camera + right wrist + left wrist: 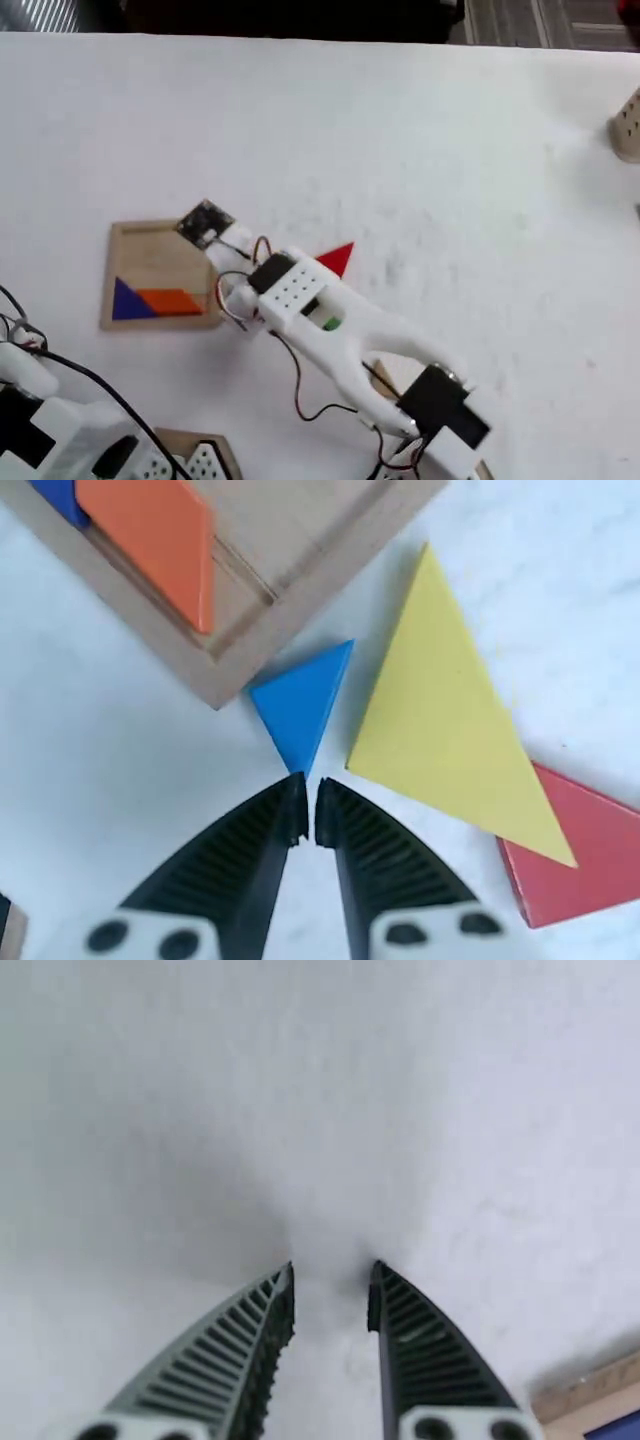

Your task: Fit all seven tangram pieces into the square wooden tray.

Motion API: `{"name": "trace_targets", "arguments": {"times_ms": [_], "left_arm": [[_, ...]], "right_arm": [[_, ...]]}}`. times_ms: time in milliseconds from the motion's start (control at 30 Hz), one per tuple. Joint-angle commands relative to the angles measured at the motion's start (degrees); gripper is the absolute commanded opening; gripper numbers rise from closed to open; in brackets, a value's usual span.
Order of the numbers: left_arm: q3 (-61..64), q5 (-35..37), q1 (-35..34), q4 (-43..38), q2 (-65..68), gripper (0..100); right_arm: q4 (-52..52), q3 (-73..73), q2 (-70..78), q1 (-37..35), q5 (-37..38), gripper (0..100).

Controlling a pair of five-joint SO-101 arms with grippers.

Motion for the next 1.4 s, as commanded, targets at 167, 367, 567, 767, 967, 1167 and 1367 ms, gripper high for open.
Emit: {"name": "trace_targets", "arguments": {"times_ms": [167,367,567,767,967,1167,1367], "left_arm": [[-2.0,0.5,-0.6,-1.9,0.7,13],[-2.0,0.5,0.1,-1.9,0.7,13],[-2.0,0.5,0.0,-1.9,0.7,13],[-2.0,0.5,0.1,-1.9,0.7,13],[-1.8,0.5,0.0,-1.9,0.7,13],[-1.8,-1.6,0.1,-1.8,0.7,13],[-1.7,-1.7,0.2,-1.8,0.7,13]], "right_arm": [[-1.0,-0.6,-2.6,-1.6,0.6,5.8],[-8.6,2.5,-2.5,-7.2,-4.4,18.8],[-17.4,6.8,-2.5,-6.8,-0.9,18.7],[-17.9,4.7,2.0,-6.1,0.2,18.7],[-10.0,-2.6,8.0,-5.0,2.6,18.6],[-9.7,-2.5,7.4,-2.4,3.3,12.7],[-9.5,-2.4,7.3,2.7,6.7,12.7]]}}
